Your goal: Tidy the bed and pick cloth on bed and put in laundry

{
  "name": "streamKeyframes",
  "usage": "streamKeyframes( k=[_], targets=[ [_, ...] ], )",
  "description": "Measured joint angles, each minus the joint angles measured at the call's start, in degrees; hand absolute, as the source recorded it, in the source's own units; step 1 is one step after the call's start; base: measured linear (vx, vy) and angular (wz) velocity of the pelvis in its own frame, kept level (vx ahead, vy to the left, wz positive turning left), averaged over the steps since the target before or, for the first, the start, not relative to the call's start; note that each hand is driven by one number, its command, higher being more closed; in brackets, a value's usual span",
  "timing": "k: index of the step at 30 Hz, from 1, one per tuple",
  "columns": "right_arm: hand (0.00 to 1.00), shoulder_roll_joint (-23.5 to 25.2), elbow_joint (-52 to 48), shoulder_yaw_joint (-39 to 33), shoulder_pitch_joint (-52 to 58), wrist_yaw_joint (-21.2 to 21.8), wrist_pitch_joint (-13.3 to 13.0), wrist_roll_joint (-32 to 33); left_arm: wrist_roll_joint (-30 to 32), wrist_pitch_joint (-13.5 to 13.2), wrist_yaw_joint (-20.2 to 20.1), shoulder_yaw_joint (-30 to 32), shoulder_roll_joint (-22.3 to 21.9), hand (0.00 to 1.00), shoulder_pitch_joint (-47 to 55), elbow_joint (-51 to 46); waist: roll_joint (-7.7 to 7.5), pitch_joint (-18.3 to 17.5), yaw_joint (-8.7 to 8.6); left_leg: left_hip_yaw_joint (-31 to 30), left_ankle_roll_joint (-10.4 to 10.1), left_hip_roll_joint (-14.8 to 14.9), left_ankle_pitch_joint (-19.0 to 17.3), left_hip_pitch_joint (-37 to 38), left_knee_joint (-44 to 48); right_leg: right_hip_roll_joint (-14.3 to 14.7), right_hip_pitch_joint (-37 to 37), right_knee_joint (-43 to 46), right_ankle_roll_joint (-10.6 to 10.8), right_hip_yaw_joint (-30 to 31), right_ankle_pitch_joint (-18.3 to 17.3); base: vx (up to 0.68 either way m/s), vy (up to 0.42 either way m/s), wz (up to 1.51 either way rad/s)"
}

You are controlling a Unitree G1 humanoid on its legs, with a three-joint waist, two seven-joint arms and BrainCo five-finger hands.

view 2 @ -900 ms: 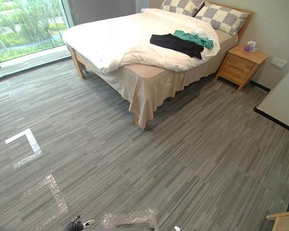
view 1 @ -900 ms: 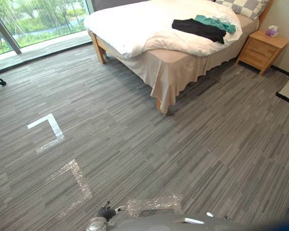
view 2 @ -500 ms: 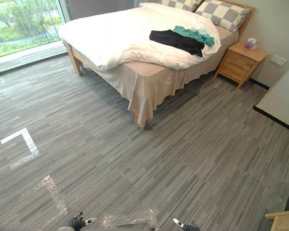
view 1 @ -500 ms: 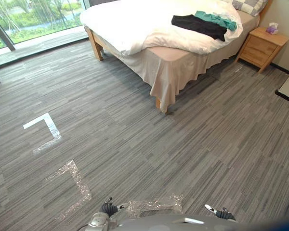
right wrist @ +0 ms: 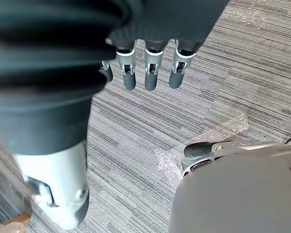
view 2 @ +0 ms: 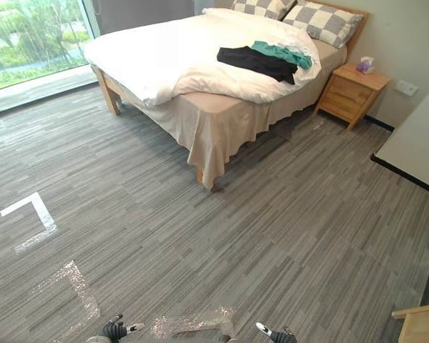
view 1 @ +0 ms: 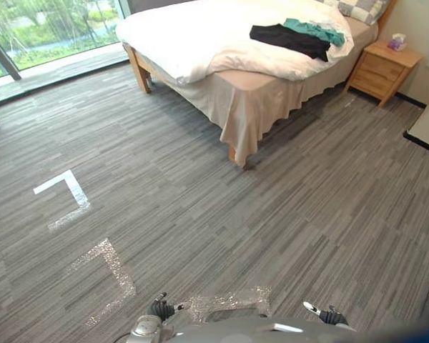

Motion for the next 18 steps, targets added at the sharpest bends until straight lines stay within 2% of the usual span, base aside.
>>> streamKeyframes(
  k=[1,3,4,7,9,11,13,14,15,16,17,18],
  targets=[
    [0.00,0.0,0.0,0.0,-0.8,0.0,0.0,0.0,0.0,0.0,0.0,0.0,0.2,0.00,-0.8,0.0,-0.22,0.2,-0.13,0.2,-0.1,0.0,-0.1,-1.2,0.0,-0.4,-3.0,3.9,-0.7,0.1,-1.9,-0.08,-0.017,-0.06],
    [0.00,0.1,-0.2,0.0,-1.0,0.0,0.0,0.0,0.0,0.0,0.1,-0.1,0.5,0.00,-1.1,0.0,-0.63,0.7,-0.27,0.5,0.0,0.0,-0.2,-1.9,0.3,-0.9,-5.7,7.8,-0.6,0.2,-3.7,0.00,-0.001,-0.13],
    [0.00,0.4,-0.6,-0.1,-2.3,0.0,0.0,0.0,0.0,0.0,0.7,-1.4,1.3,0.00,-1.9,0.0,-1.40,2.8,0.25,1.6,0.5,-0.1,-0.8,-2.2,1.6,-2.0,-9.2,15.6,0.4,0.2,-6.2,0.03,0.003,-0.26],
    [0.00,0.2,-0.8,-0.4,-3.0,-0.1,0.0,0.0,0.0,0.0,1.1,-2.5,1.7,0.00,-2.4,0.0,-1.11,4.2,-0.16,2.7,0.6,0.6,-1.6,-2.2,3.0,-3.2,-13.3,24.6,0.6,-2.4,-6.6,0.03,0.006,-0.23],
    [0.00,1.1,-1.4,-1.9,-3.2,-0.4,0.0,0.0,-0.1,0.1,1.1,-2.6,2.0,0.00,-2.7,0.0,-1.06,4.4,-1.31,3.0,0.4,0.9,-2.3,-1.5,3.5,-5.7,-16.0,30.9,-0.2,-8.3,-8.3,0.08,-0.004,-0.11],
    [0.00,1.3,-1.5,-3.6,-3.0,-0.9,0.0,0.1,-0.1,0.1,1.1,-2.6,2.0,0.00,-3.6,0.0,-1.38,4.2,-1.59,3.3,-0.7,1.4,-3.2,-1.2,3.9,-6.3,-16.1,31.2,-2.2,-11.5,-9.8,0.15,-0.059,-0.12],
    [0.00,1.4,-1.8,-5.3,-3.2,-0.9,-0.1,0.3,-0.1,0.0,1.1,-2.5,1.1,0.00,-5.0,0.0,-0.48,4.8,-1.92,3.9,-1.7,3.6,-3.8,-1.1,3.9,-5.9,-16.6,28.9,-2.8,-13.5,-10.2,0.17,-0.106,-0.25],
    [0.00,1.2,-2.1,-6.0,-3.6,-1.0,-0.1,0.7,-0.1,0.0,1.1,-2.5,0.0,0.00,-5.8,0.0,0.88,5.6,-1.97,4.6,-2.9,6.1,-4.6,-0.8,4.2,-5.3,-17.9,27.3,-2.6,-14.0,-10.0,0.24,-0.201,-0.40],
    [0.00,0.4,-2.9,-6.4,-4.0,-1.1,-0.2,0.9,-0.1,-0.1,1.1,-2.4,-1.3,0.00,-6.7,0.0,2.70,6.6,-2.68,4.9,-4.9,10.1,-5.8,-0.6,5.0,-4.6,-20.3,24.9,-1.0,-14.3,-8.9,0.21,-0.176,-0.40],
    [0.00,0.0,-2.9,-6.4,-4.2,-1.1,-0.3,1.3,-0.1,-0.1,1.1,-2.4,-1.6,0.00,-7.0,0.0,3.12,6.8,-2.85,5.2,-5.6,11.3,-6.2,-0.6,5.1,-4.7,-21.6,24.2,-0.1,-14.2,-8.2,0.33,-0.302,-0.43],
    [0.00,0.0,-2.9,-6.3,-4.8,-1.2,-0.4,1.5,-0.1,-0.3,1.1,-2.1,-2.3,0.00,-7.8,0.0,3.55,7.2,-2.67,6.5,-7.3,13.7,-6.9,-0.2,5.1,-5.7,-25.6,22.2,1.3,-14.2,-5.5,0.34,-0.314,-0.45],
    [0.00,0.0,-2.9,-6.3,-5.1,-1.4,-0.5,1.7,-0.1,-0.5,1.0,-2.0,-2.5,0.00,-8.3,0.1,2.78,7.5,-2.82,8.0,-9.1,14.9,-7.6,1.1,4.9,-8.4,-29.1,18.9,2.1,-14.4,-1.4,0.34,-0.314,-0.41]
  ],
)
